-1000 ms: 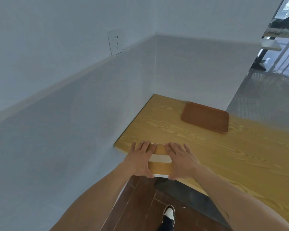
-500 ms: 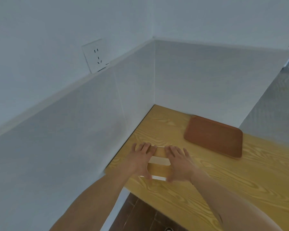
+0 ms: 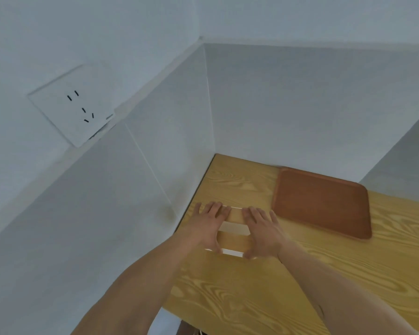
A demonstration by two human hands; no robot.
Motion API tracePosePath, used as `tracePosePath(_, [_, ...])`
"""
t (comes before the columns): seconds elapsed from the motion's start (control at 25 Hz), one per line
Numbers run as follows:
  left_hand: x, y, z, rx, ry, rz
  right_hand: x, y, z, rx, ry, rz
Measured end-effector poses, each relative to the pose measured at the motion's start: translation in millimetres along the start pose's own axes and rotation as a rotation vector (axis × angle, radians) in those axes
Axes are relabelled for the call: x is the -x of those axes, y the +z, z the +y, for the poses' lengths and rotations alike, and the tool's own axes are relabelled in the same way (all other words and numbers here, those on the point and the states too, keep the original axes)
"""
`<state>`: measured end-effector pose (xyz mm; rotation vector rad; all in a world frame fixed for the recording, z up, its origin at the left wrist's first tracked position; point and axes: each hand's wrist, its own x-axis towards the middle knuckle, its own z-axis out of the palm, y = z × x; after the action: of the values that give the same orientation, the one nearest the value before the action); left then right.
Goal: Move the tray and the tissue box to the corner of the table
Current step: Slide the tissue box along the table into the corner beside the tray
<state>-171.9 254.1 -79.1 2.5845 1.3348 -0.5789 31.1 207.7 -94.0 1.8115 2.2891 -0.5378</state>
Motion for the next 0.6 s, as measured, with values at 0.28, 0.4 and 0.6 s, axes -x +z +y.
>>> tracePosePath(0.28, [-70,-8,-56,-0.015,0.088,0.01,-75,-11,4,-0.031,0.096,-0.036])
tracePosePath(0.4, [-90,-10,-73,-0.004,0.103,-0.015,-100,-14,6,-0.041,0.115,-0.041])
tracePosePath(0.6, [-112,-8,-87,0.006,0.113,-0.075,-120,-10,7,-0.053,0.135,-0.047])
